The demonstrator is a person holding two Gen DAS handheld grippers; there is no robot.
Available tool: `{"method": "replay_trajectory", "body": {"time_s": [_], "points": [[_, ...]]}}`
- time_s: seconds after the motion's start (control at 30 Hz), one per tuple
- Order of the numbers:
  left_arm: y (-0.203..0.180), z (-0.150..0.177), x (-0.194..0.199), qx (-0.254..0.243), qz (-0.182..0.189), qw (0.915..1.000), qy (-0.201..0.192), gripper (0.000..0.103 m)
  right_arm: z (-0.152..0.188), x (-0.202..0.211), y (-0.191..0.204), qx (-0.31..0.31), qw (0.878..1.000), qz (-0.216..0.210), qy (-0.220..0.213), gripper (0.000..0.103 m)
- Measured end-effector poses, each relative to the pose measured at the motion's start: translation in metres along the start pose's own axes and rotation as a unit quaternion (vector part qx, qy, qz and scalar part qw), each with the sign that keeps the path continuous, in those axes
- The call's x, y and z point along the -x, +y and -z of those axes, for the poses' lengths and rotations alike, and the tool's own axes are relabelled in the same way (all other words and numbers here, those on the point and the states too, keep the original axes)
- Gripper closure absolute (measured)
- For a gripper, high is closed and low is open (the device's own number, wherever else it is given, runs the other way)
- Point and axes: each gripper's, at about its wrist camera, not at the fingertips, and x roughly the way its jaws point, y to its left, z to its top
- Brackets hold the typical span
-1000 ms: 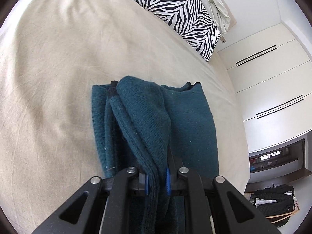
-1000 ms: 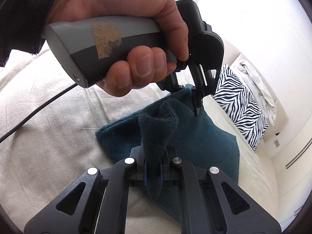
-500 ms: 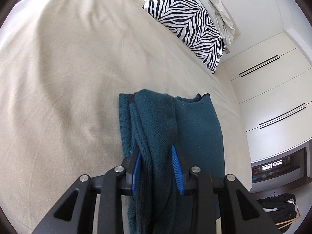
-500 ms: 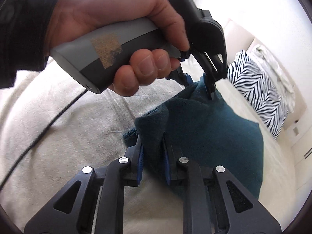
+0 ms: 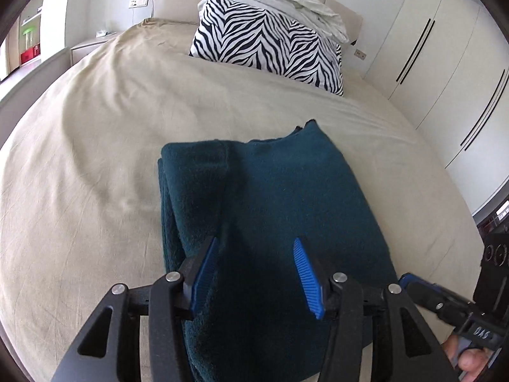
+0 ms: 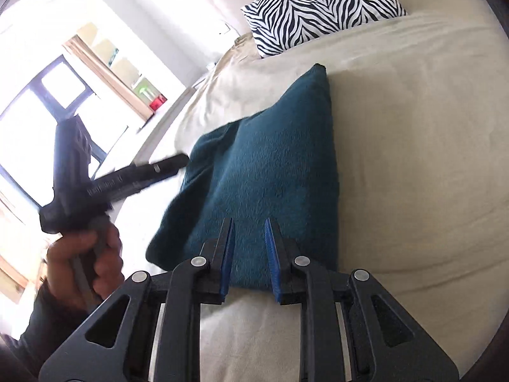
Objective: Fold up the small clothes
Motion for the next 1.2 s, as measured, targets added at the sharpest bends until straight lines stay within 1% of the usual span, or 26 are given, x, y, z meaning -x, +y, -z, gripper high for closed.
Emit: {"method": "replay_trajectory", "body": {"time_s": [0.03, 0.07, 0.1, 0.17, 0.2, 0.27, 0.3, 0.37, 0.43, 0.5, 0.53, 0.6, 0.67, 0.7, 0.77, 0.83, 0.87, 0.9, 0.93, 1.03, 1.1, 1.17, 1.2], "points": [[0.005, 0.007, -0.008, -0.001, -0.017, 0.9999, 0.004, 0.053, 0.001, 0.003, -0.002, -0.010, 1.000, -0.013, -0.005, 0.084], [0.011, 0.012, -0.013, 0.000, -0.021, 0.9998, 0.002, 0.057, -0.002, 0.000, -0.009, -0.021, 0.999, -0.025, -0.001, 0.084], [0.014, 0.017, -0.015, 0.001, -0.022, 0.9998, -0.005, 0.061, -0.003, -0.008, -0.018, -0.036, 0.999, -0.026, 0.013, 0.084], [0.017, 0.022, -0.014, -0.010, -0.027, 0.9995, -0.011, 0.062, 0.006, -0.030, -0.033, -0.064, 0.996, -0.006, 0.056, 0.084], [0.017, 0.025, -0.013, -0.015, -0.032, 0.9993, -0.011, 0.062, 0.012, -0.037, -0.043, -0.070, 0.995, -0.007, 0.064, 0.085], [0.019, 0.028, -0.013, -0.022, -0.035, 0.9991, -0.011, 0.062, 0.024, -0.035, -0.050, -0.071, 0.996, -0.029, 0.042, 0.086], [0.021, 0.029, -0.013, -0.021, -0.032, 0.9992, -0.011, 0.062, 0.026, -0.033, -0.050, -0.070, 0.996, -0.028, 0.040, 0.086], [0.025, 0.029, -0.013, -0.014, -0.025, 0.9996, -0.009, 0.062, 0.028, -0.026, -0.048, -0.065, 0.997, -0.018, 0.040, 0.086], [0.025, 0.028, -0.012, -0.013, -0.025, 0.9996, -0.009, 0.062, 0.024, -0.020, -0.045, -0.067, 0.996, -0.003, 0.052, 0.085], [0.023, 0.028, -0.013, -0.015, -0.027, 0.9995, -0.011, 0.062, 0.017, -0.011, -0.036, -0.067, 0.996, 0.005, 0.051, 0.085], [0.023, 0.029, -0.014, -0.014, -0.028, 0.9995, -0.011, 0.062, 0.010, -0.007, -0.032, -0.064, 0.997, -0.001, 0.043, 0.085], [0.024, 0.028, -0.014, -0.008, -0.024, 0.9996, -0.009, 0.062, -0.006, -0.001, -0.019, -0.061, 0.997, -0.027, 0.032, 0.085], [0.027, 0.027, -0.014, -0.004, -0.018, 0.9998, -0.006, 0.062, -0.017, -0.004, -0.011, -0.061, 0.997, -0.042, 0.034, 0.085], [0.028, 0.027, -0.014, -0.003, -0.015, 0.9999, -0.005, 0.062, -0.017, -0.007, -0.009, -0.063, 0.996, -0.048, 0.041, 0.085], [0.029, 0.028, -0.014, -0.004, -0.013, 0.9999, -0.006, 0.062, -0.005, -0.022, -0.014, -0.075, 0.994, -0.039, 0.069, 0.085], [0.028, 0.029, -0.014, -0.006, -0.015, 0.9999, -0.006, 0.062, 0.024, -0.039, -0.026, -0.091, 0.990, -0.009, 0.109, 0.085], [0.028, 0.030, -0.014, -0.007, -0.015, 0.9998, -0.008, 0.062, 0.039, -0.041, -0.035, -0.103, 0.990, -0.032, 0.096, 0.086], [0.028, 0.030, -0.013, -0.006, -0.014, 0.9998, -0.008, 0.062, 0.048, -0.035, -0.041, -0.109, 0.990, -0.055, 0.065, 0.086], [0.029, 0.029, -0.013, -0.002, -0.012, 0.9999, -0.009, 0.062, 0.051, -0.032, -0.041, -0.112, 0.990, -0.059, 0.063, 0.086], [0.032, 0.026, -0.008, 0.016, -0.004, 0.9998, -0.009, 0.062, 0.035, -0.027, -0.031, -0.106, 0.990, -0.045, 0.082, 0.085], [0.030, 0.022, 0.004, 0.027, -0.003, 0.9995, -0.014, 0.063, 0.013, -0.020, -0.019, -0.087, 0.993, -0.049, 0.062, 0.085], [0.022, 0.013, 0.021, 0.021, -0.008, 0.9988, -0.043, 0.062, -0.015, -0.018, -0.010, -0.074, 0.995, -0.056, 0.043, 0.085], [0.019, 0.006, 0.025, 0.016, -0.011, 0.9984, -0.052, 0.062, -0.029, -0.022, -0.006, -0.074, 0.995, -0.058, 0.041, 0.084]]}}
